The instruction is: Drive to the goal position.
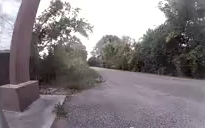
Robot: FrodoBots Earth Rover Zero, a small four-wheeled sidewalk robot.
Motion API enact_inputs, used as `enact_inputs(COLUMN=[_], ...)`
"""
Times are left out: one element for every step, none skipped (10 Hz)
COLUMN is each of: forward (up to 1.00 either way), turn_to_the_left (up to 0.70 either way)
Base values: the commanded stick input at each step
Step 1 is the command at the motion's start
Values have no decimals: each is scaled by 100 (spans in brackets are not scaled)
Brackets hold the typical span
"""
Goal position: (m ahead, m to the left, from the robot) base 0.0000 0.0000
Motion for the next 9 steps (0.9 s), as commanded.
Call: enact_inputs(forward=[5, 5, 5, 5, 5, 5, 5, 5, 5], turn_to_the_left=[0, 0, 0, 0, 0, 0, 0, 0, 0])
